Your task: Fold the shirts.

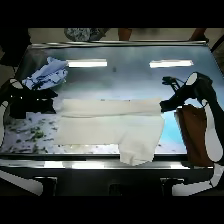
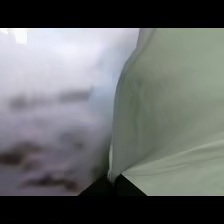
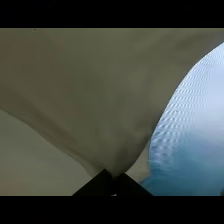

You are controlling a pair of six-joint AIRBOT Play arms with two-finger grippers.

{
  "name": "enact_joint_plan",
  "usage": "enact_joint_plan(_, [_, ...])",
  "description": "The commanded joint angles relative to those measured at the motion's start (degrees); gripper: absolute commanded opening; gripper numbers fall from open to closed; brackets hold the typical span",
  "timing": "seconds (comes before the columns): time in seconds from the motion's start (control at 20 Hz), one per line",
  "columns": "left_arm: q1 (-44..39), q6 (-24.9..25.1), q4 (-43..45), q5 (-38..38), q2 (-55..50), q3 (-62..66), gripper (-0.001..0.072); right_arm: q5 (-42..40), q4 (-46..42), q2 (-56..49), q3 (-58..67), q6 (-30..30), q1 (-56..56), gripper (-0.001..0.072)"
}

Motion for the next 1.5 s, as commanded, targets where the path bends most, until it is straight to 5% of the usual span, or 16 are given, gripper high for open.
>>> enact_joint_plan(0.0, [-0.44, -0.33, 2.05, -7.04, 0.02, -4.42, 0.0028, 2.84, -0.22, 0.37, -4.94, 0.48, 0.15, 0.0046])
enact_joint_plan(0.2, [-0.42, -0.17, 2.05, -7.54, 0.09, -5.01, 0.003, -0.11, 0.13, 0.37, -5.05, 3.06, 0.15, 0.0047])
enact_joint_plan(0.25, [-0.42, -0.17, 2.01, -7.54, 0.11, -5.01, 0.0093, -0.44, 0.94, 0.39, -5.05, 3.65, 0.15, 0.0071])
enact_joint_plan(0.3, [-0.33, -0.39, 2.03, -7.58, 0.35, -4.98, 0.0326, -0.09, 2.01, 0.46, -4.85, 3.63, 0.09, 0.0221])
enact_joint_plan(0.35, [-0.09, -1.4, 2.05, -7.58, 0.96, -4.98, 0.048, 1.09, 2.25, 0.79, -4.35, 3.19, 0.02, 0.034])
enact_joint_plan(0.4, [0.39, -1.46, 2.05, -7.58, 2.01, -4.98, 0.0473, 2.84, 0.9, 1.57, -3.69, 1.66, 0.02, 0.0361])
enact_joint_plan(0.5, [1.84, -2.27, 2.27, -8.15, 4.81, -5.05, 0.0473, 7.48, -2.69, 4.35, -3.52, -0.61, -0.48, 0.0523])
enact_joint_plan(0.65, [4.37, -2.25, 2.49, -7.26, 11.23, -10.58, 0.0454, 12.76, -3.15, 8.68, -6.95, -2.89, -4.66, 0.0519])
enact_joint_plan(1.0, [6.47, -0.52, 3.26, 7.93, 24.74, -42.23, 0.0455, 4.94, -0.59, 21.57, -28.35, -3.17, -7.76, 0.0501])
enact_joint_plan(1.25, [6.19, 1.38, -4.9, 14.45, 24.72, -45.16, 0.0453, 5.73, -0.59, 24.98, -30.95, -4.0, -7.76, 0.0501])
enact_joint_plan(1.45, [4.07, 0.92, -4.87, 16.52, 24.72, -45.53, 0.0313, 5.33, -0.61, 27.89, -32.39, -3.98, -7.76, 0.0502])
